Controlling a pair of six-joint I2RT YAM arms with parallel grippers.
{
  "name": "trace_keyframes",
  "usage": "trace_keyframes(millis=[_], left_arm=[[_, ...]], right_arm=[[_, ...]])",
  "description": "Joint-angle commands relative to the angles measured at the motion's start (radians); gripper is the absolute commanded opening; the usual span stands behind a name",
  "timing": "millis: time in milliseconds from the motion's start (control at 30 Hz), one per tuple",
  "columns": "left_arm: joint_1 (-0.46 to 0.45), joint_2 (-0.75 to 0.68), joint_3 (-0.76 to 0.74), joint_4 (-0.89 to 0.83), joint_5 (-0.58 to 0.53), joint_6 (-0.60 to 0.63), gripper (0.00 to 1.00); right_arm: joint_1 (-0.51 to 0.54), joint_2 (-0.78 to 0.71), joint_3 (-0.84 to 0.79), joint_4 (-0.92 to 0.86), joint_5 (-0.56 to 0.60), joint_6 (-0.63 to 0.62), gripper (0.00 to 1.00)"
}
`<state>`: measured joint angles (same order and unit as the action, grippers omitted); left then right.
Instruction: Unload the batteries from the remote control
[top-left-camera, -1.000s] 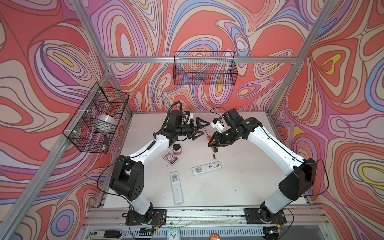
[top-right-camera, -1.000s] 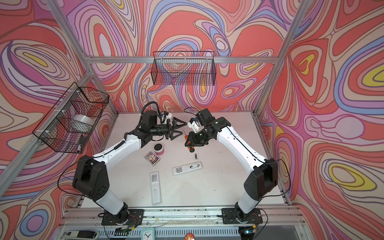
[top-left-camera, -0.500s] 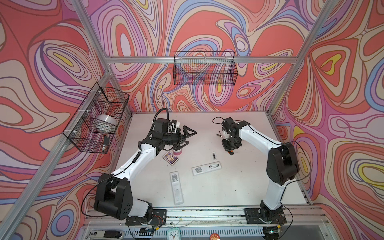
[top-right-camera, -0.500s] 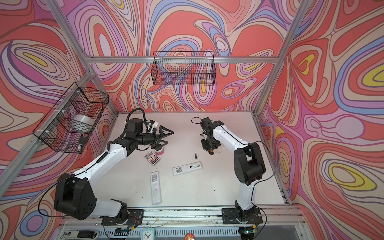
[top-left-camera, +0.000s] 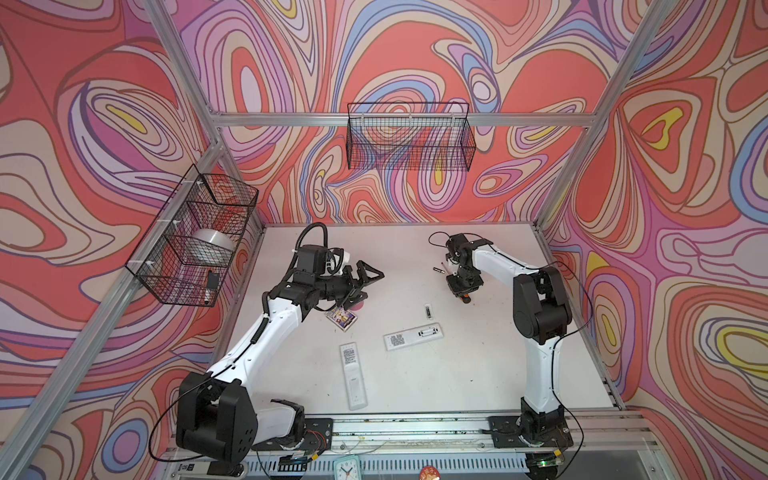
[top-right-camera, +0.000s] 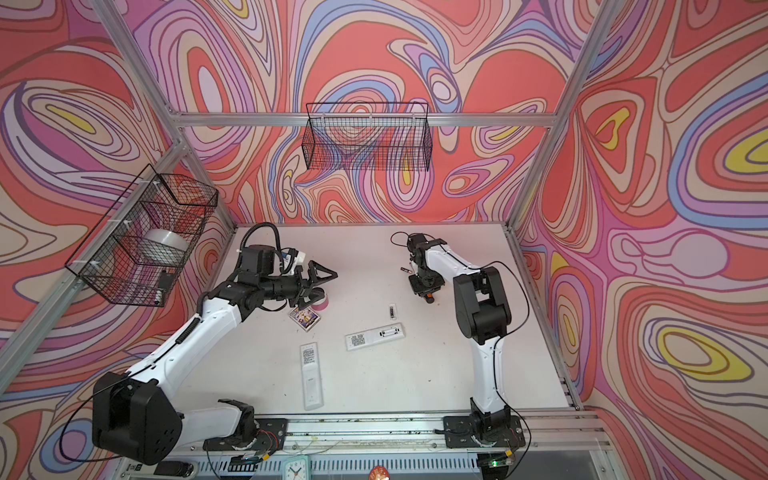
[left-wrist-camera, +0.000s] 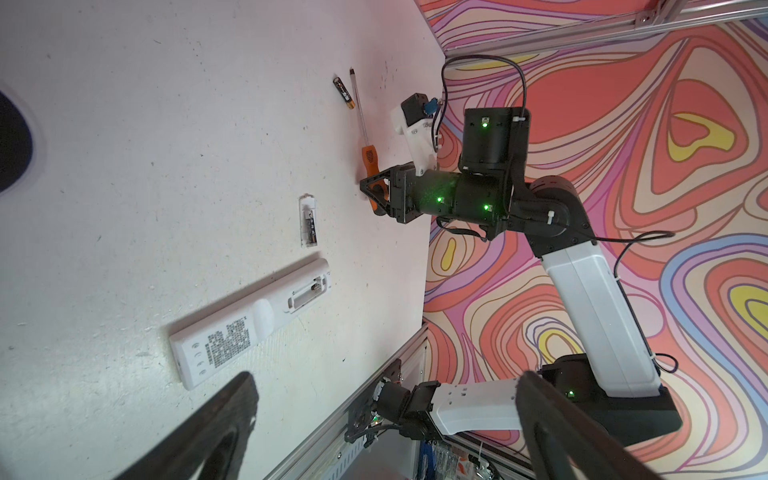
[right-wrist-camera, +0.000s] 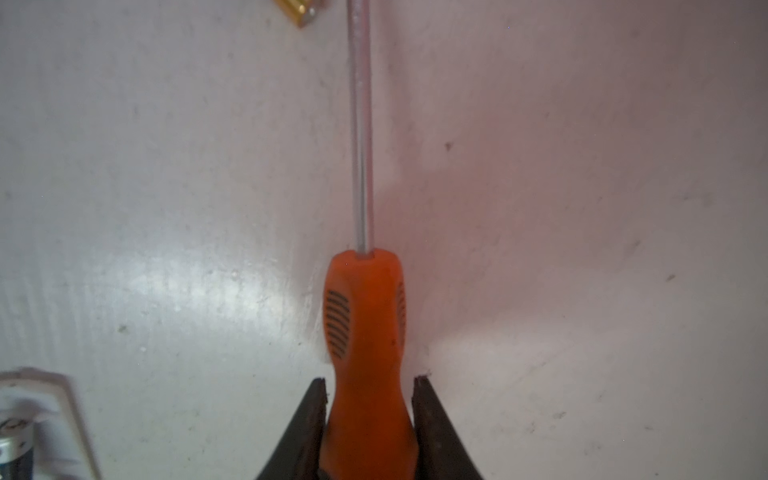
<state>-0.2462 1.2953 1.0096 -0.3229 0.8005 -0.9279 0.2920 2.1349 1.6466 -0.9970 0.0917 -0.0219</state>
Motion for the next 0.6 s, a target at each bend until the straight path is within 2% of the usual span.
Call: trace_keyframes(millis=[0,133,267,433,567], left_arm=[[0.011,-0.008,-0.005,-0.032,-0.011,0.014,1.0],[0.017,0.007,-0.003,-0.022,-0.009,0.006,1.0],[0.019,0.019,0.007,-0.023,-0.007,0.01,1.0],[0.024,0.022,0.005,-0.021,-0.009,0.014,1.0],[0.027,0.016,-0.006,-0.022,-0.015,0.02,1.0]], right_arm=[[-0.004,0.035,0.028,0.005,-0.027,-0.034,0.27],[-0.013,0.046,0.029,0.003,-0.03,-0.023,0.51],[-0.022,0.034,0.02,0.01,-0.03,-0.016,0.65],[-0.031,0.019,0.024,0.006,-0.024,-0.017,0.72],[-0.039,-0.023,0.029,0.02,-0.081,0.006,0.75]])
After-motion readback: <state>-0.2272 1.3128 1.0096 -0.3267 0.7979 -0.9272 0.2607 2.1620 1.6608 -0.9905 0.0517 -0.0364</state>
